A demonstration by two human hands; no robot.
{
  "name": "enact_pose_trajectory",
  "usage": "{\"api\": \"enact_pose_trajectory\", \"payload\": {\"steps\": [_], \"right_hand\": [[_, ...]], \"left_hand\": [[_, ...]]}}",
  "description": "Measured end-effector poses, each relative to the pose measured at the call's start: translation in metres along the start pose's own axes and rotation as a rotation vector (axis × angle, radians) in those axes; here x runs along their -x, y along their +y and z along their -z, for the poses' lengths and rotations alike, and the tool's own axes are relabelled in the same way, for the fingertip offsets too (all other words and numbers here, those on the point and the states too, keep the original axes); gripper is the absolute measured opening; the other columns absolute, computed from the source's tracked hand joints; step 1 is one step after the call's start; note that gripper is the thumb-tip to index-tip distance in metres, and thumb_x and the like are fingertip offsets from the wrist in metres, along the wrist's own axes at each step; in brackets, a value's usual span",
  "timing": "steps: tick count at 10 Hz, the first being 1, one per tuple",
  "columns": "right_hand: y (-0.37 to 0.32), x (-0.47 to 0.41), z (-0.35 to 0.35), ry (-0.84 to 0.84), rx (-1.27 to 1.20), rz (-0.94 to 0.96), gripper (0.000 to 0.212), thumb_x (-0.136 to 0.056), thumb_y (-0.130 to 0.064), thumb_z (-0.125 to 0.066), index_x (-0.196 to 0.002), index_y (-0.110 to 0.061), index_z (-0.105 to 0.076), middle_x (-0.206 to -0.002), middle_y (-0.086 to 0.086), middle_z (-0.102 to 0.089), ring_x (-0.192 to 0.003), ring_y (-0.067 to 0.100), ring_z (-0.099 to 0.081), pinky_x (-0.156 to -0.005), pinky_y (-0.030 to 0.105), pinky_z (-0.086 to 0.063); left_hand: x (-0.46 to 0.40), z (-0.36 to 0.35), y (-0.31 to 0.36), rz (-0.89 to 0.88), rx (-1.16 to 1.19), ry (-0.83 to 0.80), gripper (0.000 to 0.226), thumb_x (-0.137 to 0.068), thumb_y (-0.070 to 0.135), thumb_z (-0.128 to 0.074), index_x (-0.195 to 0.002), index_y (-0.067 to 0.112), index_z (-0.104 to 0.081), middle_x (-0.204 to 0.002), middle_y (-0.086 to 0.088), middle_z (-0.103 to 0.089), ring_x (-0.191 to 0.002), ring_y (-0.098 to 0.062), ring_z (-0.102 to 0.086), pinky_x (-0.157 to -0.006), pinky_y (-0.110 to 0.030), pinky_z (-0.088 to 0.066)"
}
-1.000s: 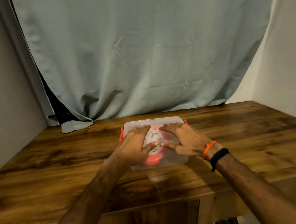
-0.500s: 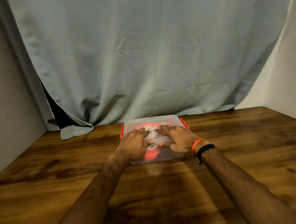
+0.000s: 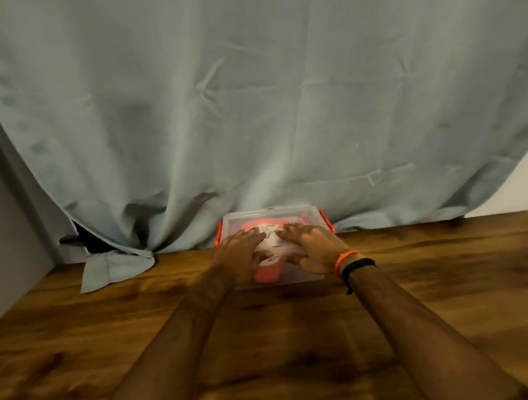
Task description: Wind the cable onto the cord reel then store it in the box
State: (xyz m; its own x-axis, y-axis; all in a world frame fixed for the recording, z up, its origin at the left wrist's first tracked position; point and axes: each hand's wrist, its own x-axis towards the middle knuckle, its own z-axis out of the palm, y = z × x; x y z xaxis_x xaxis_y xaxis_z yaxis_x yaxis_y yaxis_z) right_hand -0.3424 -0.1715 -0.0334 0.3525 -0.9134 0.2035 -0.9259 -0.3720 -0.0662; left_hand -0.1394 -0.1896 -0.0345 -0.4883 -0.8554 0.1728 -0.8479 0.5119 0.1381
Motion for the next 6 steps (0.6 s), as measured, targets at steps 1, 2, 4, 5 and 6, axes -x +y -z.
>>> {"api": "enact_pose_trajectory", "payload": {"steps": [1,2,4,5,6], "right_hand": [[0.005,-0.007,0.002,-0.010,-0.015,-0.001,0.064,-0.093,-0.049,-0.052,-0.148,-0.021,-0.035,-0.157,0.006,-0.032,-0.144,0.023,-0.031,-0.119,0.037,-0.025],[0.007,-0.010,0.010,-0.057,-0.017,-0.012,0.072,-0.091,-0.058,-0.049,-0.149,-0.021,-0.032,-0.156,0.007,-0.034,-0.144,0.023,-0.032,-0.119,0.041,-0.024],[0.008,-0.028,0.075,0.081,-0.083,-0.115,0.091,-0.083,-0.072,-0.047,-0.152,-0.016,-0.025,-0.155,0.011,-0.035,-0.142,0.026,-0.035,-0.117,0.041,-0.030],[0.008,-0.045,0.137,0.179,-0.053,-0.124,0.093,-0.084,-0.069,-0.048,-0.153,-0.014,-0.019,-0.158,0.013,-0.028,-0.147,0.024,-0.026,-0.119,0.041,-0.024],[0.003,-0.060,0.193,0.253,-0.008,-0.138,0.096,-0.084,-0.073,-0.042,-0.154,-0.014,-0.012,-0.161,0.014,-0.019,-0.149,0.025,-0.018,-0.121,0.042,-0.016]], "left_hand": [[-0.007,0.001,0.000,0.014,0.005,-0.012,0.059,-0.103,0.044,-0.046,-0.155,0.018,-0.035,-0.165,-0.005,-0.028,-0.152,-0.024,-0.024,-0.122,-0.036,-0.019],[-0.011,0.007,0.001,0.045,0.045,-0.070,0.063,-0.103,0.046,-0.046,-0.157,0.016,-0.030,-0.166,-0.005,-0.025,-0.153,-0.021,-0.021,-0.123,-0.032,-0.014],[-0.027,0.072,0.014,0.113,0.052,0.075,0.081,-0.098,0.059,-0.043,-0.159,0.012,-0.018,-0.167,-0.011,-0.017,-0.154,-0.029,-0.014,-0.123,-0.043,-0.012],[-0.046,0.136,0.025,0.096,-0.030,0.209,0.084,-0.096,0.063,-0.041,-0.157,0.009,-0.021,-0.166,-0.014,-0.018,-0.154,-0.032,-0.014,-0.124,-0.046,-0.013],[-0.059,0.197,0.037,0.071,-0.112,0.317,0.085,-0.097,0.064,-0.036,-0.159,0.009,-0.017,-0.168,-0.013,-0.011,-0.155,-0.030,-0.007,-0.126,-0.044,-0.008]]}}
